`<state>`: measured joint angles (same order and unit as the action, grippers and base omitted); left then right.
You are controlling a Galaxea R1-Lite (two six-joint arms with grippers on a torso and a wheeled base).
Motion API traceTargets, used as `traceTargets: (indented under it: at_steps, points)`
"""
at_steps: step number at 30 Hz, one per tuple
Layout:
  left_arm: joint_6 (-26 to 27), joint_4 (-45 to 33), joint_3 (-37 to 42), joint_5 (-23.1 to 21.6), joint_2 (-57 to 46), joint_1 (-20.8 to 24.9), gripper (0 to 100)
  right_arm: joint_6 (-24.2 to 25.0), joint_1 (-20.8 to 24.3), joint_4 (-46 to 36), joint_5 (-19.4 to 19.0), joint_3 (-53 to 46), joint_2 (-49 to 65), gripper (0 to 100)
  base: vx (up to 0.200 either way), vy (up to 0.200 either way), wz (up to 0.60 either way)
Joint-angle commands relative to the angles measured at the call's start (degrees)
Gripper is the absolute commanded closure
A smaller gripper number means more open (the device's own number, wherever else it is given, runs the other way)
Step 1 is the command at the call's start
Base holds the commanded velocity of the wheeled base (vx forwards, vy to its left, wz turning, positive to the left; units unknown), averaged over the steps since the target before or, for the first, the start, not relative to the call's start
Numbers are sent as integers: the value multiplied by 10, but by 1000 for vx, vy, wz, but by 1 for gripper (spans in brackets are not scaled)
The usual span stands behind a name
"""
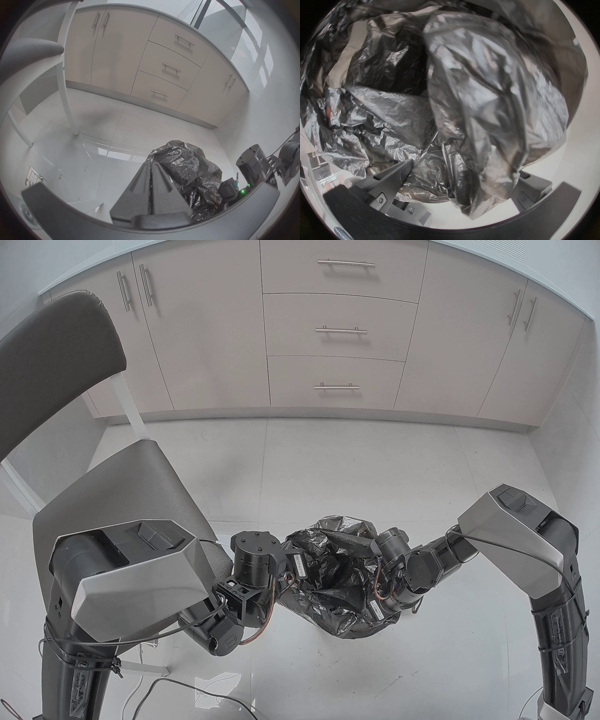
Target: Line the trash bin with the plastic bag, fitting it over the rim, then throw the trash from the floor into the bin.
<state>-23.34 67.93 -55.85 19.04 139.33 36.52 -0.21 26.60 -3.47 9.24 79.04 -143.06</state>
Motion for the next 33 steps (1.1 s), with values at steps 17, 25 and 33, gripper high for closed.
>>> traceTargets:
  at_steps: [17, 25, 33]
  points:
    - [0, 1, 6, 0, 2, 7, 100, 9, 20, 51, 3, -71, 23, 0, 0, 0, 0]
    - [0, 1, 16, 1, -6, 21, 100, 56, 20, 125, 32, -101, 55, 0, 0, 0, 0]
    - [0, 11, 20, 1, -11, 25, 100, 57, 33, 126, 29, -162, 102, 0, 0, 0, 0]
